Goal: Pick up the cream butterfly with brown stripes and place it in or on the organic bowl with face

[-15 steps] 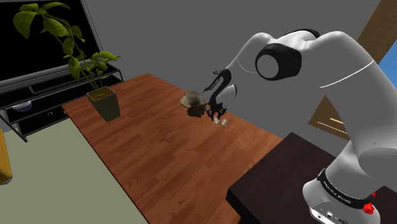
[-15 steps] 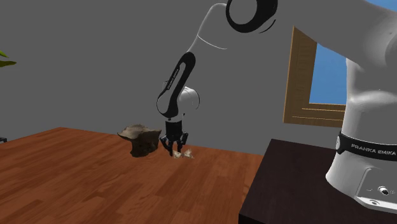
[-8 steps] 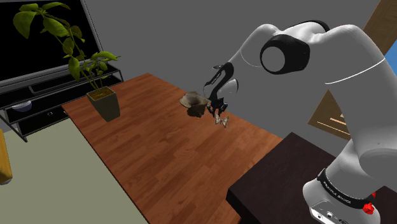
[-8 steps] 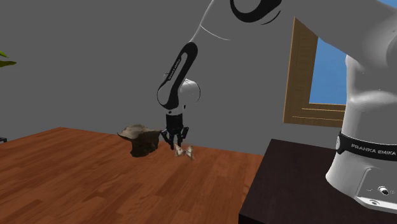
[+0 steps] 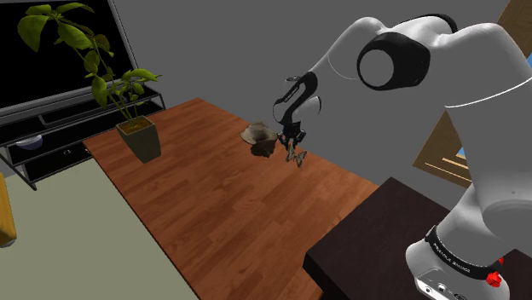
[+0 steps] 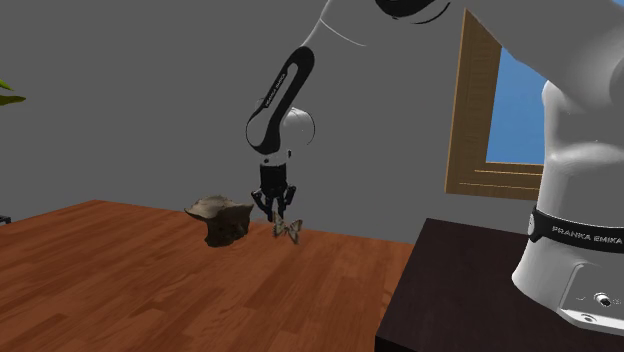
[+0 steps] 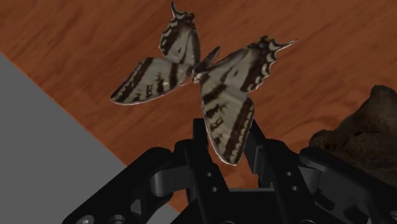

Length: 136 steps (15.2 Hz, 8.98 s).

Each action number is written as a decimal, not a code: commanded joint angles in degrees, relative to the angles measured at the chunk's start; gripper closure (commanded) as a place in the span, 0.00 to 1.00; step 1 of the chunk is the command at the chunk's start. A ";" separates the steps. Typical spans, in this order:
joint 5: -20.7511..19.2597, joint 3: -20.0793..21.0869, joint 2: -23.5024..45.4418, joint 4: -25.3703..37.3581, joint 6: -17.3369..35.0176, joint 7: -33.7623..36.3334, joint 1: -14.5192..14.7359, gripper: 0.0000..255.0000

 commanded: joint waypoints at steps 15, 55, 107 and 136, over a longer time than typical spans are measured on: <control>-2.43 -2.29 -9.17 -1.56 -7.59 1.16 1.68 1.00; 7.94 10.05 4.49 -7.73 20.06 -11.76 -5.41 1.00; 0.54 3.28 -7.65 9.27 -9.18 -1.55 0.03 1.00; 0.27 5.09 26.27 58.99 -24.45 3.84 -3.29 1.00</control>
